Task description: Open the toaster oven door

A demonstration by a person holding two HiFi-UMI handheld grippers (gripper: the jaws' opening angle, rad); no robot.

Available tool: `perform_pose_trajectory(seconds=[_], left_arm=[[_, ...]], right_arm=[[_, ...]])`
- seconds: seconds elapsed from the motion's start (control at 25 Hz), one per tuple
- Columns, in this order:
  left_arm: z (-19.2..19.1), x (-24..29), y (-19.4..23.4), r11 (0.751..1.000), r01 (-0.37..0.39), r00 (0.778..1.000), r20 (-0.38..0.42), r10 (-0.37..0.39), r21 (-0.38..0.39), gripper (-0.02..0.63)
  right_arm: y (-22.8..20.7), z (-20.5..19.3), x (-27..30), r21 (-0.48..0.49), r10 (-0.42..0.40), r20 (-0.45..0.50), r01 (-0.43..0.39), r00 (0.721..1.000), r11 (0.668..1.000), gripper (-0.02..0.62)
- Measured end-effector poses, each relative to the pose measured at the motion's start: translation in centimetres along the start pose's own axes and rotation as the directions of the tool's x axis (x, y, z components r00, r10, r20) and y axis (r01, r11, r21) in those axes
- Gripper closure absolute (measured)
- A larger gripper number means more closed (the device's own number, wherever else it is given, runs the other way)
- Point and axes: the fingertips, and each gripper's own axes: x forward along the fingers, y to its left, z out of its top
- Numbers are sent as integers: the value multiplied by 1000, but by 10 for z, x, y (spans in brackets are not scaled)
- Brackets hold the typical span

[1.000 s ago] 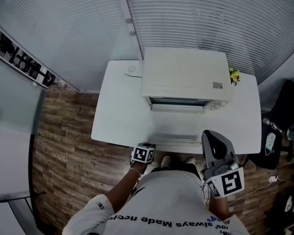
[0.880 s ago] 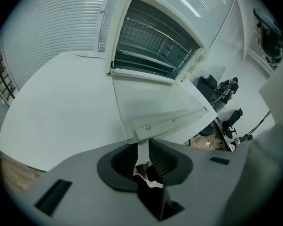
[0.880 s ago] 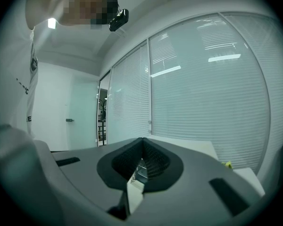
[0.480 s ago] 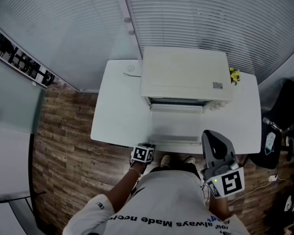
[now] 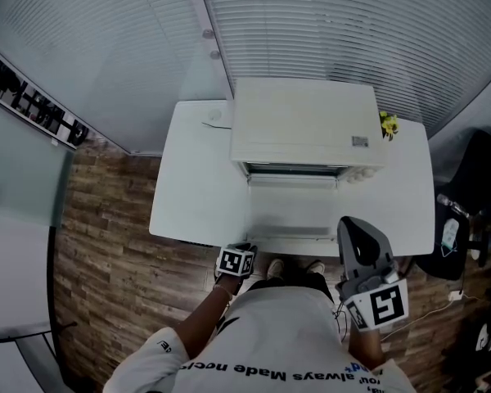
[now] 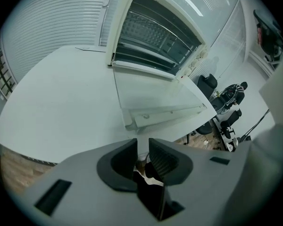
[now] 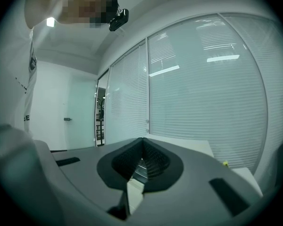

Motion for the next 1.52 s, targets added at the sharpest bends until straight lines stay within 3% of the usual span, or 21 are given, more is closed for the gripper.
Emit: perform_pose_trajectory(seconds=[0.24,0.44,0.6,0.8,1.08,1.36,1.52], left_arm=[[-9,-16,-19,1000,25,999,35,-26,11,517],[30,-46,-36,998,41,986,161,-49,54,535],[75,-78,-49,993,27,955,290,-59,114,546],[138,-128,-69,985,19,877,470,-99,170,557],[209,-209,-100,972,3,729,664,-164,237,560],[242,-276,-128,960,13,597,768,-231,279,560],[252,-297,-133,957,0,552,798,-242,290,560]], right_arm=[[0,-8,-2,-7,-5,-17,5,1000,1000,588],[0,-7,-6,-17,-16,-17,16,1000,1000,588],[1,-10,-9,-23,-18,-23,17,1000,1000,588],[3,-10,-8,-31,-16,-26,15,1000,999,588],[3,-7,-7,-41,-17,-26,16,1000,999,588],[2,-7,-5,-48,-18,-35,17,999,999,588],[2,-7,-1,-53,-17,-34,15,999,998,588]])
